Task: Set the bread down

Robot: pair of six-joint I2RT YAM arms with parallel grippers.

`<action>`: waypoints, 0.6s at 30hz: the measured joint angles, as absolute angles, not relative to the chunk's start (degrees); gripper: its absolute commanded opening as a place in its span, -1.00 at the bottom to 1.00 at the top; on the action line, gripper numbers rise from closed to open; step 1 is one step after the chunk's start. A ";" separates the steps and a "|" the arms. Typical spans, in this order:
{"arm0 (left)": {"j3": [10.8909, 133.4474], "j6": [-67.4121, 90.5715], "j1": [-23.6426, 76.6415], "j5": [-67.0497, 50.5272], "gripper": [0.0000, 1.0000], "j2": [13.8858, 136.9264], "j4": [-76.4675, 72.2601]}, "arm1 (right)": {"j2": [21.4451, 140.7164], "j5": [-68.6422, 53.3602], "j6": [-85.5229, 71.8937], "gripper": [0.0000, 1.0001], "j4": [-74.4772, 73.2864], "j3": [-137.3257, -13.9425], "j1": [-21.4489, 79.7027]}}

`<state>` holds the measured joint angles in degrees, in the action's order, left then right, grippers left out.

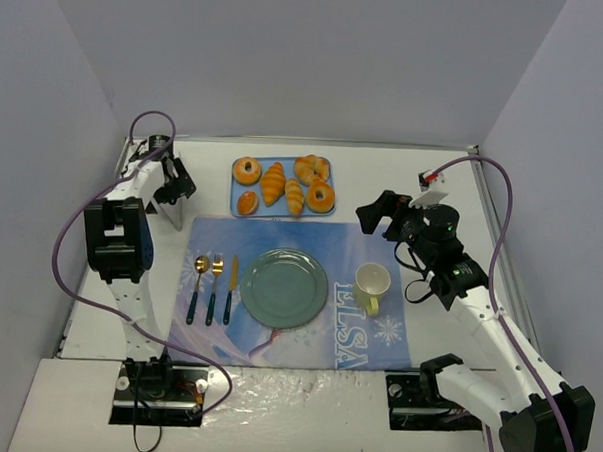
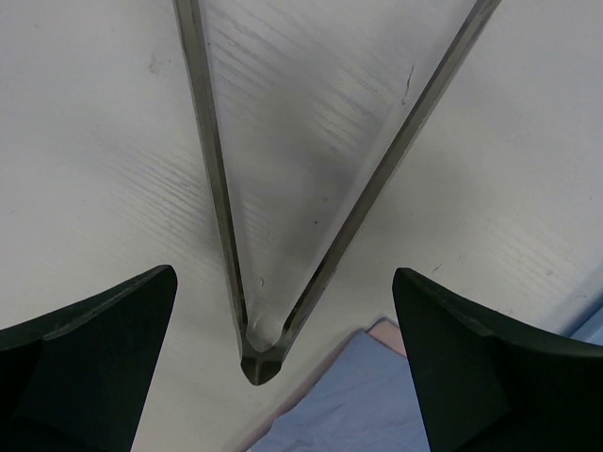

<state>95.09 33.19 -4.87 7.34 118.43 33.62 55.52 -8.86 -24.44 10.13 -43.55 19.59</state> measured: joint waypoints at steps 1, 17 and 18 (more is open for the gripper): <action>95.09 33.19 -4.83 7.18 0.94 118.70 33.61 | 55.51 -8.86 -24.44 1.00 10.13 -43.55 19.59; 100.02 33.11 -5.05 6.12 0.94 125.82 34.53 | 55.06 -8.86 -24.40 1.00 10.13 -42.87 19.59; 100.46 33.04 -5.13 6.04 0.94 126.07 34.65 | 55.02 -8.86 -24.39 1.00 10.13 -42.85 19.59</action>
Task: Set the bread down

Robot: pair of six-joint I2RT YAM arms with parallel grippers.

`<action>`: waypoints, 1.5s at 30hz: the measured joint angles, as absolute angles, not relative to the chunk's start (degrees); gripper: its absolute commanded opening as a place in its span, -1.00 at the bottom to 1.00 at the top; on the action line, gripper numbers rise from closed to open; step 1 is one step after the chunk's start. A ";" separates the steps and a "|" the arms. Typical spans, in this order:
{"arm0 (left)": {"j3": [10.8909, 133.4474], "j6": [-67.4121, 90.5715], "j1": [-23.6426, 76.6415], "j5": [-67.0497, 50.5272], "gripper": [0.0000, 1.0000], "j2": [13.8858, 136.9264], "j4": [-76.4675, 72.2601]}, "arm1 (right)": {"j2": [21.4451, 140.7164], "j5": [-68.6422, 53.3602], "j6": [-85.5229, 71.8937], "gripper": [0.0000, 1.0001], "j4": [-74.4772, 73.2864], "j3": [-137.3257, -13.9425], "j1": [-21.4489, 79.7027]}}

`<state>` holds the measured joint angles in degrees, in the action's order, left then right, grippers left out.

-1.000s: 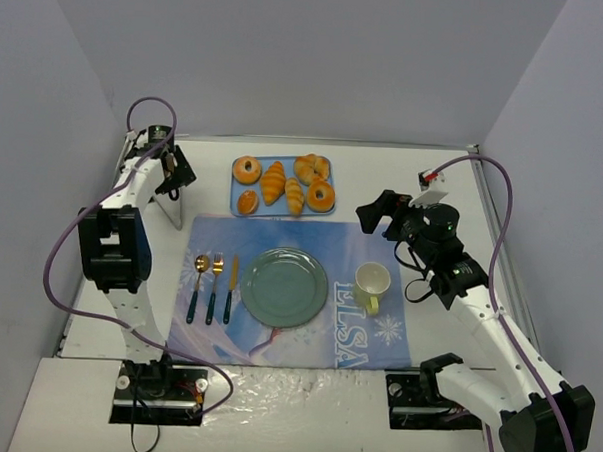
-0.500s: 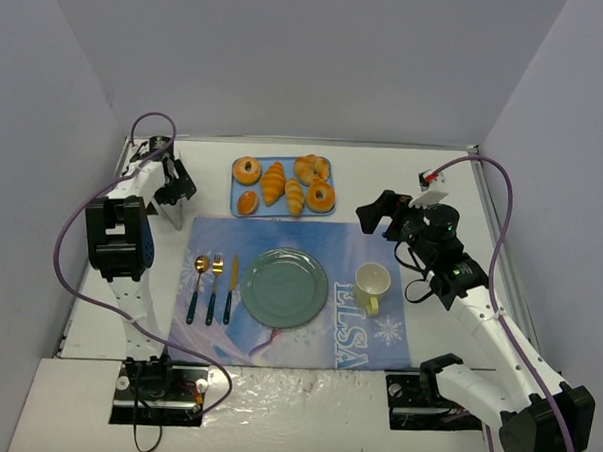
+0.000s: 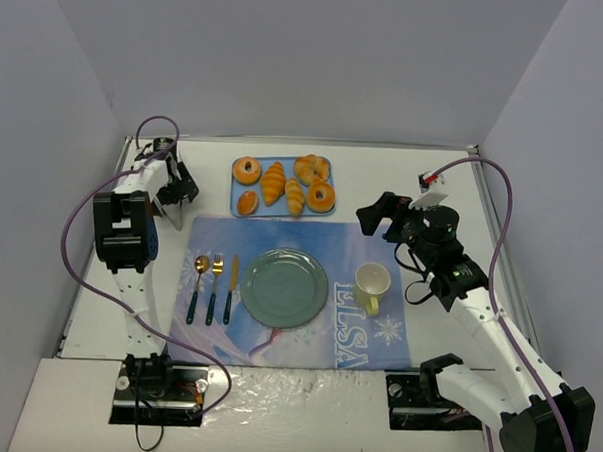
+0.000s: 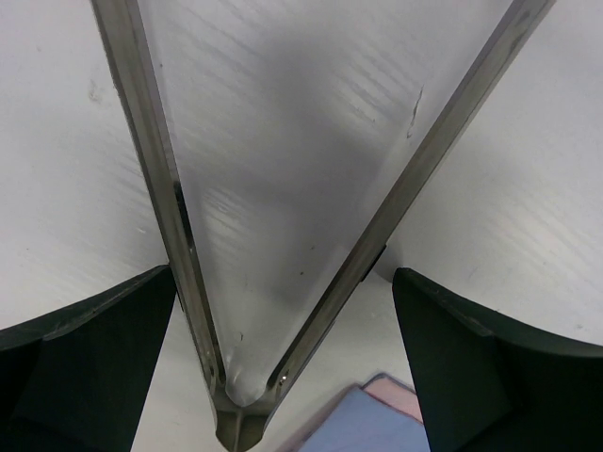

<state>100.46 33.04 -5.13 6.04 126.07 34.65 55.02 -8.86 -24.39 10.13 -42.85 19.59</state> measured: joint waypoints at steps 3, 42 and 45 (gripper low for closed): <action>101.67 32.89 -5.51 5.95 0.94 126.65 35.25 | 55.00 -8.86 -24.38 1.00 10.12 -42.85 19.59; 106.25 30.20 -6.64 0.01 -0.24 120.27 39.32 | 54.78 -8.86 -24.52 1.00 10.09 -42.52 19.59; 105.69 30.20 -5.81 0.17 -0.24 115.17 39.32 | 54.74 -8.86 -24.59 1.00 10.10 -42.50 19.59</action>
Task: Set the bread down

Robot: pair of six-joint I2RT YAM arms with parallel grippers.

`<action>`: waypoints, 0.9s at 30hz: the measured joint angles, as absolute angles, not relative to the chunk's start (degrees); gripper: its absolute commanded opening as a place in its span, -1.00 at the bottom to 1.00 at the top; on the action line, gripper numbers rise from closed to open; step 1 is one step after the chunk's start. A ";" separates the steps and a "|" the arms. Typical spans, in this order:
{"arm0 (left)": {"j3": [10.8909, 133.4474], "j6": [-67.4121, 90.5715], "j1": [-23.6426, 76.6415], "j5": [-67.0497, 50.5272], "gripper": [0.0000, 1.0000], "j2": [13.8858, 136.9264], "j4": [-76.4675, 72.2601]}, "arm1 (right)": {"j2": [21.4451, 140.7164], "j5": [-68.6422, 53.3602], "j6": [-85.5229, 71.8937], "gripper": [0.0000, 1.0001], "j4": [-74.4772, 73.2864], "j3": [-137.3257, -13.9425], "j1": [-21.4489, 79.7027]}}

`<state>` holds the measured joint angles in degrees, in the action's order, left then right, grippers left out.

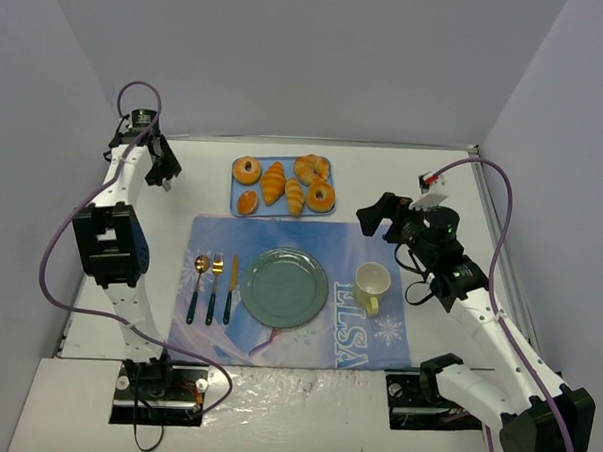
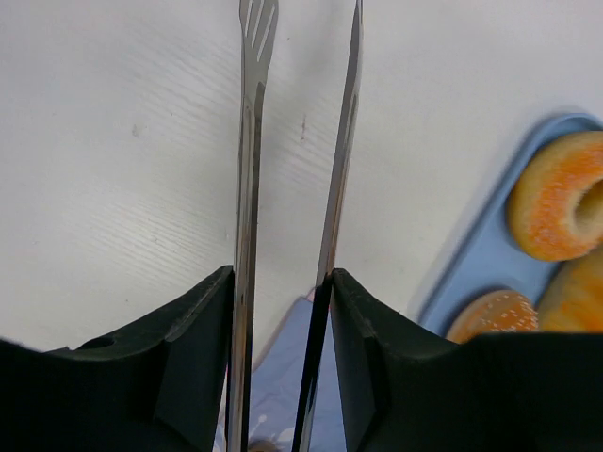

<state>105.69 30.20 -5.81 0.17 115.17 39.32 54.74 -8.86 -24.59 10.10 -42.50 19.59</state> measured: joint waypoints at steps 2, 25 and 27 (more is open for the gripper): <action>105.14 30.20 -5.05 0.42 -0.24 112.13 39.32 | 54.74 -8.86 -24.60 1.00 10.11 -42.49 19.59; 94.97 26.76 19.91 5.47 -0.22 95.79 43.18 | 54.74 -8.86 -24.67 1.00 10.51 -41.67 19.59; 93.66 26.54 21.81 6.38 -0.22 95.96 43.44 | 54.74 -8.86 -24.67 1.00 10.51 -41.67 19.59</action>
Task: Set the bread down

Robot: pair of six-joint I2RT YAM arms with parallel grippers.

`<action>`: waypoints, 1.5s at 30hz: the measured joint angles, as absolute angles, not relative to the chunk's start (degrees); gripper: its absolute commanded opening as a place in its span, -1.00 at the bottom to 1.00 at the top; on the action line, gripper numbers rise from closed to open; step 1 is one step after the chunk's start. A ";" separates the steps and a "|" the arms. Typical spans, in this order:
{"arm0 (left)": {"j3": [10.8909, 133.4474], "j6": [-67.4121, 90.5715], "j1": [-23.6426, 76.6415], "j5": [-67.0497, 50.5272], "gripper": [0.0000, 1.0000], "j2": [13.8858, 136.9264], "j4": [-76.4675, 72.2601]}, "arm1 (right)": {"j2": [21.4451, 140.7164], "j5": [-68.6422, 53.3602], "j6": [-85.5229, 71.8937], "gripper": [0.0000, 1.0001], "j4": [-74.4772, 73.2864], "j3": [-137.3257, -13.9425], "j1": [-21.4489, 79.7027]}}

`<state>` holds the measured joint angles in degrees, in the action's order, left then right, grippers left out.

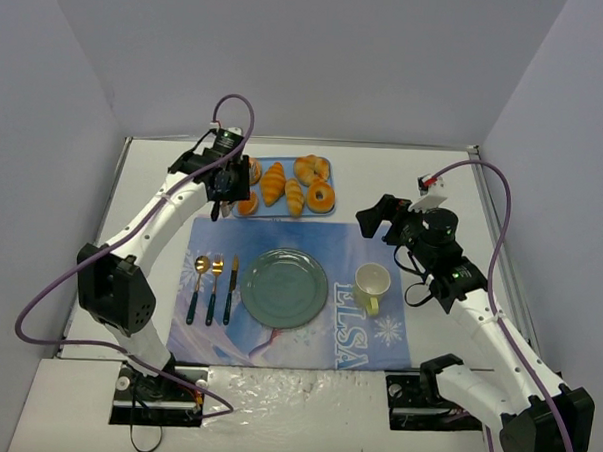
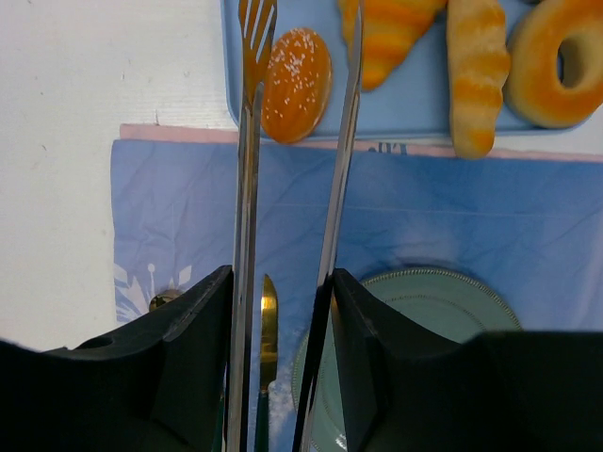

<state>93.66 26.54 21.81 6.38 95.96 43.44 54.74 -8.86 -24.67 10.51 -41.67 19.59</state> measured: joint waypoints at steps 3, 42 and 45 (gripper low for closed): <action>91.98 26.23 24.62 8.40 -0.21 96.31 43.70 | 54.74 -8.86 -24.67 1.00 10.50 -41.67 19.59; 89.32 25.50 31.05 21.43 -0.13 99.10 44.40 | 54.71 -8.84 -24.58 1.00 10.46 -41.67 19.59; 89.04 25.50 31.07 21.41 -0.12 99.75 44.35 | 54.56 -8.84 -24.58 1.00 10.44 -41.67 19.59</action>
